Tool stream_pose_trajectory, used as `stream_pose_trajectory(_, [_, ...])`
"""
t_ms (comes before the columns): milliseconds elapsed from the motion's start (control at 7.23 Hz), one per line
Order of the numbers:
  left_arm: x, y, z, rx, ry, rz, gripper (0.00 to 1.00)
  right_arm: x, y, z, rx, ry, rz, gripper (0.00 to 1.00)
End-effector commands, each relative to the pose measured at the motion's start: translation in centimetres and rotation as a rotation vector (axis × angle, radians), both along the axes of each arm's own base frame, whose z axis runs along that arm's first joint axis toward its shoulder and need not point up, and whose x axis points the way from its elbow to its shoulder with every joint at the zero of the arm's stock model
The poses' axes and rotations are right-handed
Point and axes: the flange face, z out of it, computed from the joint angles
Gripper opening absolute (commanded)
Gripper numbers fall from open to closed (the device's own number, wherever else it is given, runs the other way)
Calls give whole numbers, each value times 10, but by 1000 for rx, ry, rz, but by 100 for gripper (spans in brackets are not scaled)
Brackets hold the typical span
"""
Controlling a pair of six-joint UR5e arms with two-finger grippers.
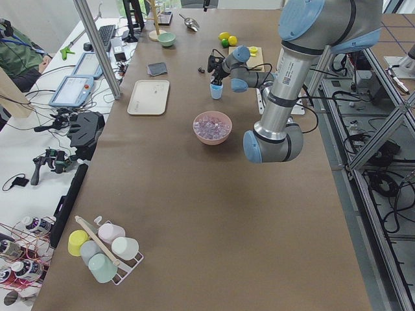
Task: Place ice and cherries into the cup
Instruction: 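Carry the ice cube to the light-blue cup and release it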
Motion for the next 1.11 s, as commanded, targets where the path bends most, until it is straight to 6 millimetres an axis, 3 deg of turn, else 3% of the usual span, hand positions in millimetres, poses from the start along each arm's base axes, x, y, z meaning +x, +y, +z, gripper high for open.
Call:
stream_pose_trajectory(0, [14, 12, 2, 4, -11, -2, 0, 0, 0, 2, 1, 0, -1, 100])
stream_pose_trajectory(415, [18, 16, 5, 4, -17, 6, 0, 0, -1, 5, -3, 1, 0, 100])
stream_pose_trajectory(553, [17, 17, 4, 3, -12, 7, 10, 0, 0, 4, -2, 0, -2, 100])
stream_pose_trajectory(691, [16, 17, 4, 6, -12, 11, 68, 0, 0, 5, -3, 0, -1, 100])
stream_pose_trajectory(830, [16, 17, 2, 6, -5, 12, 97, 0, -1, 5, -4, 1, 1, 100])
stream_pose_trajectory(968, [15, 17, 1, 7, -4, 10, 97, -1, -1, 4, -3, 0, 0, 100])
